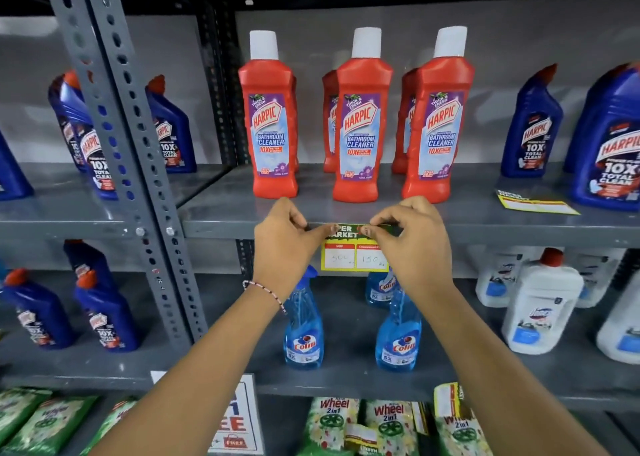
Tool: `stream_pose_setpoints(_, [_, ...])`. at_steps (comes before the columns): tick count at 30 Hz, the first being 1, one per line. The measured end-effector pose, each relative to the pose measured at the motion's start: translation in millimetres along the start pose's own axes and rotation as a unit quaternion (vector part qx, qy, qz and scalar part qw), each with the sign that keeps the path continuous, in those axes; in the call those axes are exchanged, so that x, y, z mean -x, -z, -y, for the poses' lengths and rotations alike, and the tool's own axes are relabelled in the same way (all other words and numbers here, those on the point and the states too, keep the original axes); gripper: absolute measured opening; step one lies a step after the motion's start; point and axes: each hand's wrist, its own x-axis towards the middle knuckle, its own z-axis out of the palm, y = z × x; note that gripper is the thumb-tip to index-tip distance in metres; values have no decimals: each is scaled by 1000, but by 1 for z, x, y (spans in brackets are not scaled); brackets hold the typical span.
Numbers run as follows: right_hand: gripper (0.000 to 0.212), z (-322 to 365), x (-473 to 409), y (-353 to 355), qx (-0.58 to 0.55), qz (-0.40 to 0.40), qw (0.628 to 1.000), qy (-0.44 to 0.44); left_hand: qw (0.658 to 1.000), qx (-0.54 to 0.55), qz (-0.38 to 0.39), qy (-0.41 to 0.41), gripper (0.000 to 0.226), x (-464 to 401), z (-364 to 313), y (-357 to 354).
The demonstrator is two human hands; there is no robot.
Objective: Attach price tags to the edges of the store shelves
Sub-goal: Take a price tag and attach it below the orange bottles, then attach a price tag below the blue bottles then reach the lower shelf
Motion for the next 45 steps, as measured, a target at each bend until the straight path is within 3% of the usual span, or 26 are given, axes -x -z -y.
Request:
stream_pose_setpoints(5, [10,-11,-3,18,-25,17,1000,8,994,-20,14,-108,35,3,-11,-2])
stream_pose_setpoints(8, [19,-30,-13,40,-25,4,999,27,987,22,23,-159,32,6,-39,-24])
stream_pose_setpoints(13, [20,-92,-46,107,73,-38,996,-46,961,128,238,-61,29,3,-94,-101])
stream_pose_setpoints(17, [19,-138,-61,147,192,21,977,-90,915,184,351,72,17,-6,-131,-171])
stream_pose_setpoints(19, [19,-151,-64,153,225,58,970,-78,893,211,377,128,14,-13,-146,-202])
stream_pose_setpoints(26, [26,-168,-66,160,239,55,969,-18,914,57,378,136,29,-33,-180,-258])
stream_pose_setpoints(29, [20,-176,-66,166,187,57,980,-33,930,7,353,101,21,-30,-185,-263])
stream_pose_setpoints(32, [17,-180,-67,178,23,26,996,-77,947,71,301,92,14,-21,-190,-254])
stream_pose_setpoints(34, [28,-182,-68,188,-94,-31,991,-88,948,140,269,94,5,-11,-201,-243])
stream_pose_setpoints(37, [47,-194,-71,206,-179,-87,975,-98,939,175,285,76,15,14,-221,-235])
stream_pose_setpoints(41, [27,-213,-70,248,-275,-28,954,-117,929,156,335,37,8,52,-240,-248])
stream_pose_setpoints(45, [15,-250,-61,288,-228,14,967,-111,929,152,337,15,15,90,-254,-278])
